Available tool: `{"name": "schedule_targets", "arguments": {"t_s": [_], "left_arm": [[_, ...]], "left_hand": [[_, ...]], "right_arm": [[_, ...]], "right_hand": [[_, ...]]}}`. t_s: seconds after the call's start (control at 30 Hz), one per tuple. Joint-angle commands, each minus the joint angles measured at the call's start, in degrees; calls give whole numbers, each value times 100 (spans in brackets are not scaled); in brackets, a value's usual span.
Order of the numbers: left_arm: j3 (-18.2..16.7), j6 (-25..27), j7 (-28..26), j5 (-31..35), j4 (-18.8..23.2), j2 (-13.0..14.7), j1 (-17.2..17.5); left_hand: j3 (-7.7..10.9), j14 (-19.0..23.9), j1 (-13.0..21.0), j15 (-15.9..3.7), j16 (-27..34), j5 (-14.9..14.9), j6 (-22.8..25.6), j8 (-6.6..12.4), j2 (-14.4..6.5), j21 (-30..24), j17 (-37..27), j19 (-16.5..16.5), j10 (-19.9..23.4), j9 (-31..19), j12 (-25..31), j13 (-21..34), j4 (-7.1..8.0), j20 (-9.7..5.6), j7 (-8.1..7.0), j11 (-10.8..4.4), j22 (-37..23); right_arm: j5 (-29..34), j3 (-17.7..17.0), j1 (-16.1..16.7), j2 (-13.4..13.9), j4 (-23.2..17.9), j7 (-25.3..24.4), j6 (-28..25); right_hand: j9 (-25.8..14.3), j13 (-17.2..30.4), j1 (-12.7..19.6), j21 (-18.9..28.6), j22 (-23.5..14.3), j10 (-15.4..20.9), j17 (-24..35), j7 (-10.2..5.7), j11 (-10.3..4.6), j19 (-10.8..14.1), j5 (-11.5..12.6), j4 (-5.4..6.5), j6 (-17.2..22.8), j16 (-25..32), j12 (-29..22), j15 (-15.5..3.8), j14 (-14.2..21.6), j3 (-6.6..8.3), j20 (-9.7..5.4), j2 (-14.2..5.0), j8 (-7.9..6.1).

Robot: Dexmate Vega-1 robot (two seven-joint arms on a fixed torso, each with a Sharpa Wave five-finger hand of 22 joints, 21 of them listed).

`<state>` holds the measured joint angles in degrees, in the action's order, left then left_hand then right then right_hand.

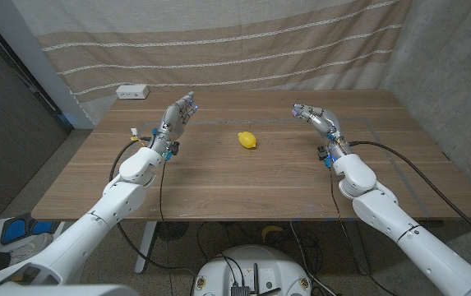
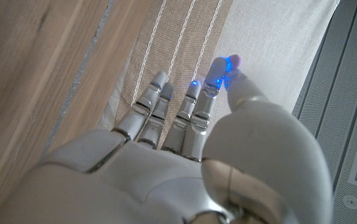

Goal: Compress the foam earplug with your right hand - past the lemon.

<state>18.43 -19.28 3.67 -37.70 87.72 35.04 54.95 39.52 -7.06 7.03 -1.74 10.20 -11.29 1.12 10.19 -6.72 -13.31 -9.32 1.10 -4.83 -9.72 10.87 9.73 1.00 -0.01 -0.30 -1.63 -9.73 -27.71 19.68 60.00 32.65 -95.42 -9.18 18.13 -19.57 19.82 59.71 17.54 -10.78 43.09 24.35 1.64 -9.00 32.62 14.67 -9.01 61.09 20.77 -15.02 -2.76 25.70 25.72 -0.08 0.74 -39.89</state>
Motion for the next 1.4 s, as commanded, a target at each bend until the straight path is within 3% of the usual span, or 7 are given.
{"name": "schedule_targets", "arguments": {"t_s": [0.03,0.33,0.77,0.97,1.1,1.3,1.4], "left_arm": [[-11,16,-22,12,42,24,20],[-6,17,-15,8,10,12,3],[-22,-7,87,-53,-79,19,-22],[-74,-70,199,-136,-160,46,-2],[-116,-132,418,-259,-308,73,-27],[-194,-303,902,-470,-690,105,-135],[-235,-330,1090,-611,-866,80,-187]], "left_hand": [[7,-51,-56,-70,-17,-15,-24,2,-262,39,-20,-19,-29,-16,-5,27,-37,-18,-23,-11,-28],[-11,-57,-47,-73,-20,-7,-26,4,-235,58,-18,-19,-40,-15,-8,27,-81,-27,-32,-21,-28],[-33,-67,-27,-79,-20,-1,-34,4,-230,89,-18,-26,-56,-15,-11,27,-151,-28,-28,-29,-27],[-41,-67,-20,-78,-18,1,-34,6,-237,99,-19,-33,-55,-15,-9,27,-172,-32,-29,-32,-28],[-45,-65,-17,-79,-16,2,-29,8,-241,102,-19,-39,-41,-15,-3,27,-183,-34,-33,-33,-28],[-52,-63,-13,-77,-14,4,-39,5,-246,112,-20,-39,-51,-15,-6,27,-199,-32,-66,-24,-28],[-56,-59,-11,-77,-13,4,-34,7,-249,114,-20,-44,-43,-15,-2,27,-206,-31,-70,-21,-28]], "right_arm": [[-996,-93,-48,20,131,724,-115],[-1650,-166,-116,28,267,1310,-200],[-1601,-149,-130,21,152,1130,-264],[-1814,-106,-223,2,281,1534,-246],[-1805,-44,-247,-71,291,1546,-225],[-1696,122,-309,-174,268,1578,-194],[-1639,193,-352,-134,168,1556,-313]], "right_hand": [[-21,38,-29,11,-28,68,27,58,1,0,57,10,21,30,3,-816,12,8,7,-37,-30],[-84,69,-28,11,-28,158,0,85,-21,-6,154,-13,26,-14,-22,-792,8,74,9,-44,-77],[-192,117,-79,-2,-26,130,-27,118,16,-42,344,-18,29,-75,15,-770,-8,159,0,-10,-161],[-85,181,-186,-50,-36,-187,100,-115,102,-186,440,-4,-168,-44,163,-572,-164,73,50,19,-54],[108,256,-502,-74,-58,-420,256,-38,323,-310,262,89,-676,39,229,-388,-258,-194,162,70,240],[480,355,-893,-104,-80,-986,432,-3,568,-490,-139,108,-2003,39,296,-216,-520,-529,321,136,1084],[592,342,-1025,-130,-86,-1228,468,-9,627,-588,-260,124,-2485,-4,320,-166,-657,-617,367,138,1415]]}}
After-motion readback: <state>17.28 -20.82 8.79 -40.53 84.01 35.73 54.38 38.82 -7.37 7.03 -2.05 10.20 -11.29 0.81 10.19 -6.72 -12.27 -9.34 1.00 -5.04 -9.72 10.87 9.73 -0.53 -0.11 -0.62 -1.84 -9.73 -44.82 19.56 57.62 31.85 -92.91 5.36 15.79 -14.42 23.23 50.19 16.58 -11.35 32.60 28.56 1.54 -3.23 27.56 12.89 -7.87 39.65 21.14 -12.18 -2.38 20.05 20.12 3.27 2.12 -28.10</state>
